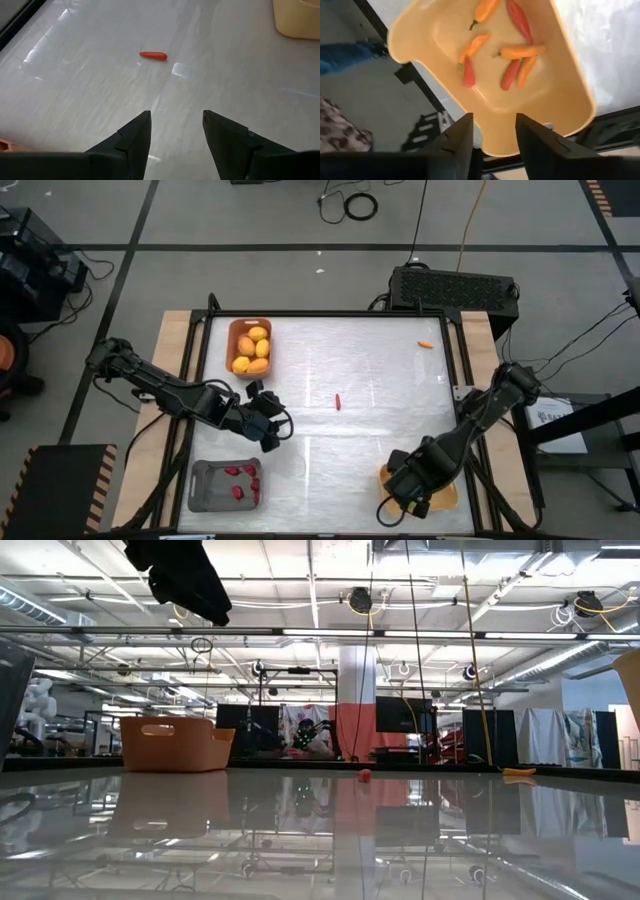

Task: Sort produce into baskets
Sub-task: Put the orange chili into the yellow bin

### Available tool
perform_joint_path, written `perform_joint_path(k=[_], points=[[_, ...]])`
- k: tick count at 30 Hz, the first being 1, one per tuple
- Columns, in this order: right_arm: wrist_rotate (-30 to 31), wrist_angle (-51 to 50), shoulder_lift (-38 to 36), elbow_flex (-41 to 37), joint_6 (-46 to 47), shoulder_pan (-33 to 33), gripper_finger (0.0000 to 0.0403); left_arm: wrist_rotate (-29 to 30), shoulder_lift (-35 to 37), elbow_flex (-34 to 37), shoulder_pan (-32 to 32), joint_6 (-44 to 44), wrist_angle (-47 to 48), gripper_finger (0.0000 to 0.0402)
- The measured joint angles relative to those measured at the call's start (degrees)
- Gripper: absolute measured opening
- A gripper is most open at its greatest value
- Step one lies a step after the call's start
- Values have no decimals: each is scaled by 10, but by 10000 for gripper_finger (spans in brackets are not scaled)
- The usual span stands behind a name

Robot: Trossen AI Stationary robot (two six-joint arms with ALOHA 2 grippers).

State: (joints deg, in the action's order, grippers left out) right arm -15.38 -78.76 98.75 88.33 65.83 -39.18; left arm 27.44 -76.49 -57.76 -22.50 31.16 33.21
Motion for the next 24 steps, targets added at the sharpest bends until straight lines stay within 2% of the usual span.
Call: perform_joint_path(k=[6,13,19,24], points=[[12,-34,-28,0,-104,31,152,-2,0,0,0,1,-2,187],[122,-50,-107,0,-195,128,149,-5,0,0,0,16,-19,187],[191,-97,-185,1,-294,273,149,-6,0,0,0,31,-23,187],[220,-90,-232,1,-414,431,149,4,0,0,0,59,-25,187]])
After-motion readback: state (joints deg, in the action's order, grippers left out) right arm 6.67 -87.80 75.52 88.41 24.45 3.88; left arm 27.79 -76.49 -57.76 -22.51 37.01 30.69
